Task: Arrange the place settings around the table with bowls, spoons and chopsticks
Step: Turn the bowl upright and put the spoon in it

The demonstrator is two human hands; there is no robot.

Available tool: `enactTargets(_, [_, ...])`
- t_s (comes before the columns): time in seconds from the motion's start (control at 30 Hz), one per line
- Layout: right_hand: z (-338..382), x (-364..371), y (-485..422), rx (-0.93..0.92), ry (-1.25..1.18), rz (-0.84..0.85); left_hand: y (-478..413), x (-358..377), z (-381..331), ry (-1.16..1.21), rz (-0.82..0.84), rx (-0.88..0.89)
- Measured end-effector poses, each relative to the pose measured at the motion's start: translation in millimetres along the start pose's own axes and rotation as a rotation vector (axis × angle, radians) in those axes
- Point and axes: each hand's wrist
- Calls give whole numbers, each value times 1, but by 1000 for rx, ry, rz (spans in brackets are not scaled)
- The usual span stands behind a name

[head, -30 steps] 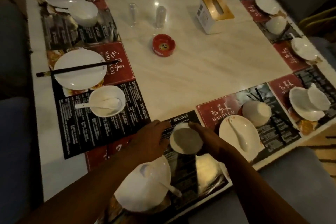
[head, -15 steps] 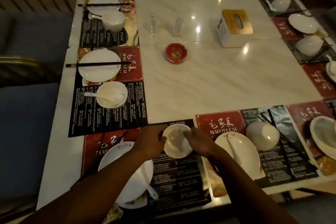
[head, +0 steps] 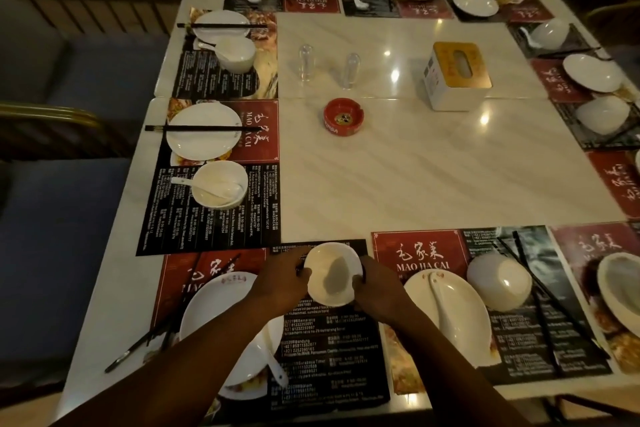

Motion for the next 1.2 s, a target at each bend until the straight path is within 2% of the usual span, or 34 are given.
enactTargets(0.5, [-2, 3, -3, 54, -6, -36, 2, 2, -2, 14, 9, -11])
enactTargets(1.1, [-8, 11, -5, -4, 46, -85, 12, -7, 6, 33, 43, -38])
enactTargets(1.2, [-9, 14, -5, 34, 39, -95, 17, -18, 15, 57, 41, -53])
Point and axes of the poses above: each hand's wrist, its own y-axis away from the middle knuckle, its own x-axis out of the palm, z = x × y, and after that the axes turned 2 degrees about -z, right-handed
